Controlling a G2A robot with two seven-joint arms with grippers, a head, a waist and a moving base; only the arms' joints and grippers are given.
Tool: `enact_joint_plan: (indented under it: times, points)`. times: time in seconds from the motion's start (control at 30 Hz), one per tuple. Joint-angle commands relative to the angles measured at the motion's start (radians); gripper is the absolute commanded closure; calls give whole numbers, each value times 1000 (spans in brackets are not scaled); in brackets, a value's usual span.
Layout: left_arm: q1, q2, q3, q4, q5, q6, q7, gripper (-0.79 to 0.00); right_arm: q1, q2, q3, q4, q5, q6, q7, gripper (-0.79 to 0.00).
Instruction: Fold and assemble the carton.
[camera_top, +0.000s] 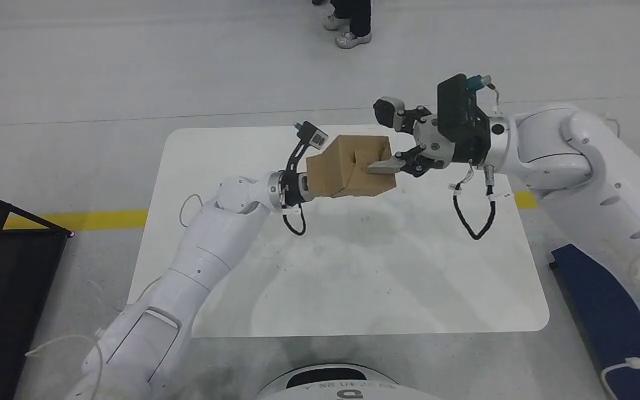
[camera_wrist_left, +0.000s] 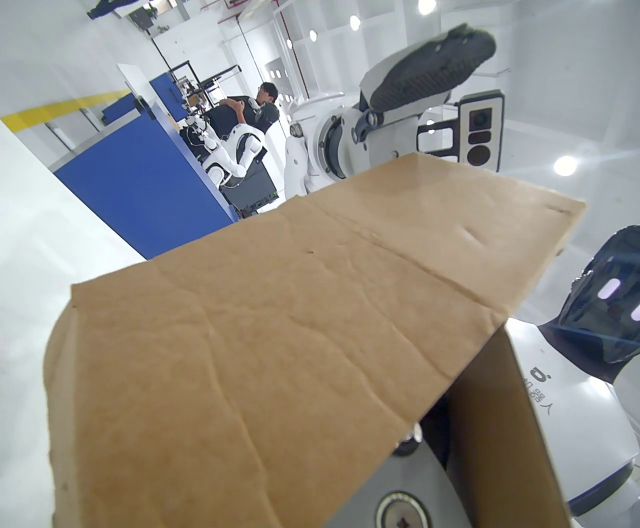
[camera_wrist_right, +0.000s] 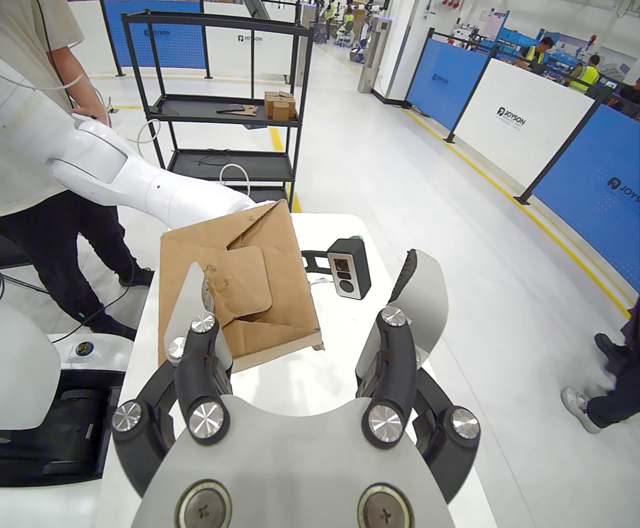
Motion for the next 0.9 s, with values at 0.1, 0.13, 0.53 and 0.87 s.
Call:
enact_joint_plan:
  times: [0.1,0.13,0.53,0.87]
  points:
    - [-7,4,2,5,24,-5,5,0,5,-8,6,9,18,4,24,-650]
    - [-9,5,4,7,29,-4,4,0,6,-9,9,9,17,12,24,-653]
    - [-23,5,30,16,42,-19,19,0,7,-33,15,22,0,34,51,-637]
    - [-27,6,33,15,4,-19,19,0,6,-50,21,32,-16,19,68,-662]
